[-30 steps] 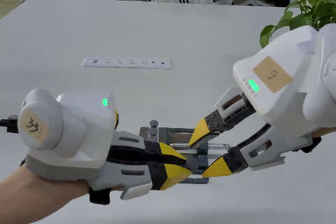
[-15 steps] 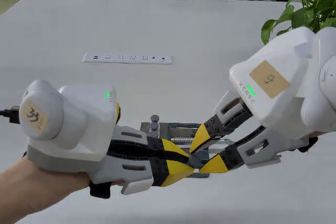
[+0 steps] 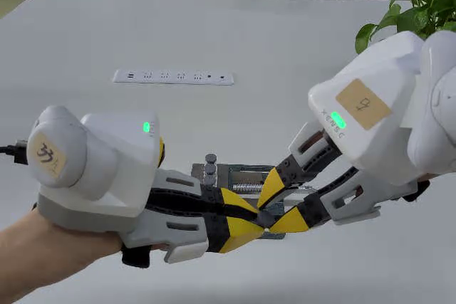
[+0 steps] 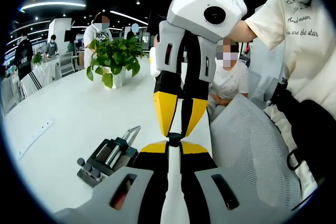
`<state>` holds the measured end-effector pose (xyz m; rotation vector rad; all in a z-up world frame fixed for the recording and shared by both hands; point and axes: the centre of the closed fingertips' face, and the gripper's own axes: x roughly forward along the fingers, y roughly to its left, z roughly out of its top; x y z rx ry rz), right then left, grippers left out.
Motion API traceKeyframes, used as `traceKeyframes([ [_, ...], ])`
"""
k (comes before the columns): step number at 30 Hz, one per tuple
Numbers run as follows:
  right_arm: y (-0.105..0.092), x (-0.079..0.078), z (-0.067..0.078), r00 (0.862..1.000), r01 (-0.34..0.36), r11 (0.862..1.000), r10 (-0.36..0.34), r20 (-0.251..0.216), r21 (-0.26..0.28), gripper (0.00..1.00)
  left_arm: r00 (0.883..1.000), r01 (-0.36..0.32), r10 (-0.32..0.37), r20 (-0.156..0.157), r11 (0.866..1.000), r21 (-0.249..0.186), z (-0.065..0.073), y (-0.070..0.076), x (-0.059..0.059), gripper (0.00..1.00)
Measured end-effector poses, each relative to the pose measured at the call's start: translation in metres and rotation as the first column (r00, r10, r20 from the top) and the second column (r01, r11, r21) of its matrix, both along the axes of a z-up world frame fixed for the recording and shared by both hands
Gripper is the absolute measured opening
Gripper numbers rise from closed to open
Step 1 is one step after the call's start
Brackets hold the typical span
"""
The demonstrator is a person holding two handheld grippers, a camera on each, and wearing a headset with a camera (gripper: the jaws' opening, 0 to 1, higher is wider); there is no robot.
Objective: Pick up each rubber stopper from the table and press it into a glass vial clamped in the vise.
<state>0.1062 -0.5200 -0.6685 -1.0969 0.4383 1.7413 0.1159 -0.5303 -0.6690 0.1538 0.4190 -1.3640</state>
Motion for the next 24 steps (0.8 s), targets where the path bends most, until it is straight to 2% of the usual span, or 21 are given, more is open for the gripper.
traceKeyframes([
  [9, -0.001, 0.0, -0.002, 0.999, 0.009, 1.0, -0.009, -0.03, -0.022, 0.07, 1.0, 0.0, 0.0, -0.006, 1.0, -0.005, -0.002, -0.001, -0.002, 0.04],
  [13, 0.0, -0.001, -0.004, 0.999, -0.005, 0.999, 0.004, -0.035, -0.034, 0.06, 1.0, -0.005, 0.005, -0.019, 1.0, -0.009, -0.004, 0.0, -0.003, 0.04],
  [15, 0.0, -0.001, -0.005, 0.999, -0.006, 0.999, 0.004, -0.038, -0.039, 0.06, 0.999, -0.022, 0.021, -0.043, 1.0, -0.011, -0.006, 0.0, -0.002, 0.04],
  [17, 0.001, -0.001, -0.006, 0.999, -0.008, 0.999, 0.007, -0.039, -0.042, 0.06, 0.999, -0.023, 0.022, -0.037, 1.0, -0.011, -0.007, 0.001, -0.002, 0.04],
  [20, 0.002, 0.0, -0.008, 0.999, -0.014, 0.999, 0.012, -0.039, -0.048, 0.06, 0.998, -0.039, 0.039, -0.054, 0.999, -0.011, -0.008, 0.002, -0.001, 0.04],
  [21, 0.002, 0.0, -0.008, 0.999, -0.015, 0.999, 0.013, -0.038, -0.049, 0.06, 0.998, -0.042, 0.041, -0.05, 0.999, -0.011, -0.009, 0.002, -0.001, 0.05],
  [22, 0.002, 0.001, -0.008, 0.999, -0.014, 0.999, 0.013, -0.038, -0.049, 0.06, 0.998, -0.046, 0.046, -0.051, 0.999, -0.01, -0.009, 0.003, 0.0, 0.05],
  [24, 0.004, 0.003, -0.008, 0.999, -0.011, 0.999, 0.009, -0.042, -0.046, 0.06, 0.997, -0.054, 0.055, -0.05, 0.998, 0.02, -0.016, 0.005, 0.001, 0.06],
])
